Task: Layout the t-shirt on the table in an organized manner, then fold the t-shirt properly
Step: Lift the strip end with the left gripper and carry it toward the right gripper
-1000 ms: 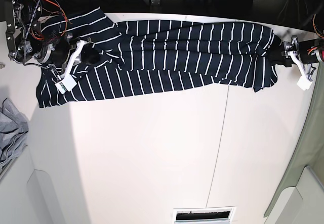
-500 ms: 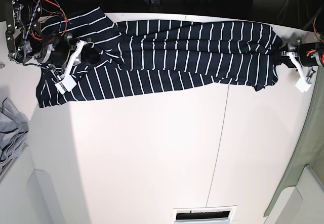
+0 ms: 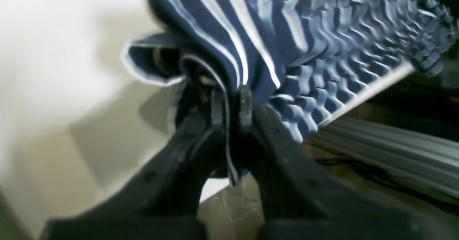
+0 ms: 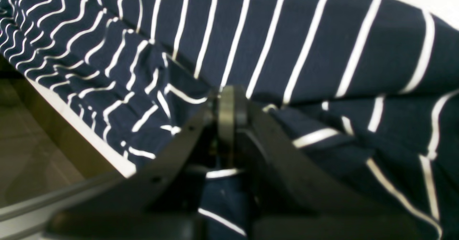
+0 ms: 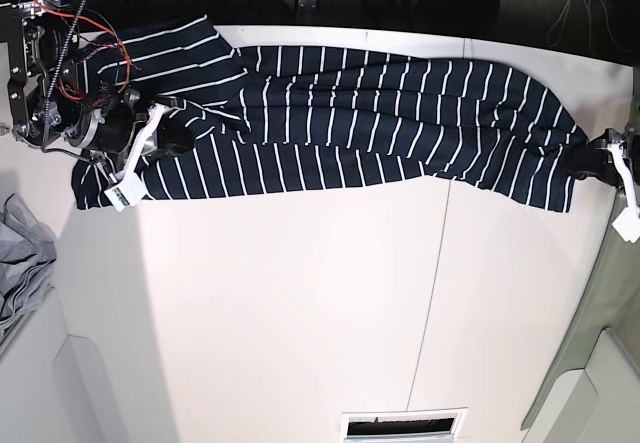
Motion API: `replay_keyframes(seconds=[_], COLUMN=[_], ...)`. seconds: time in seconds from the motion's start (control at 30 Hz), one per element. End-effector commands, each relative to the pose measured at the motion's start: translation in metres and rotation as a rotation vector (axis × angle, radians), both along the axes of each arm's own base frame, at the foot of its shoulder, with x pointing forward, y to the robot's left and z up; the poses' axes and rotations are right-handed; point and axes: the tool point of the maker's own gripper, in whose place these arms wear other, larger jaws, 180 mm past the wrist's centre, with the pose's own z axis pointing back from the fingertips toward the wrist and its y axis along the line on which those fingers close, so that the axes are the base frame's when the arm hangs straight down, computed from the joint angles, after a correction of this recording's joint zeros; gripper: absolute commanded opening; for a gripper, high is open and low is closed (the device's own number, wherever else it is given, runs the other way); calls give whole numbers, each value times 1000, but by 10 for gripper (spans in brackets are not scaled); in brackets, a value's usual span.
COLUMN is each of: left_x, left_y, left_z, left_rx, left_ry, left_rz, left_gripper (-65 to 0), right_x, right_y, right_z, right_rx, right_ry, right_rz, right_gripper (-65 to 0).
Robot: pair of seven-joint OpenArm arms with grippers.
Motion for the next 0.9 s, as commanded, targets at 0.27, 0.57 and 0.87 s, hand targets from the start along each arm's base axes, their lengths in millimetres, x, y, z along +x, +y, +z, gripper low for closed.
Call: replay_keyframes(seconds=[0.27,0.57,0.87], left_x=[1,-7,-14], left_y=[-78,-150,-230], left_z=[59,69,45], left_rx=[-35,-148,-287], left_ry=[-184,-310,-345], left_rz=[-286,-382,-391], left_gripper=[-650,-650,-650], right_x=[10,7,4], right_y=[-10,-16,-19], right_z=[5,-2,-10], right_rx=[-43,-81,-70], right_ry=[-36,-21,0], right_rz=[-8,-5,-26], right_gripper=[-650,-650,-650])
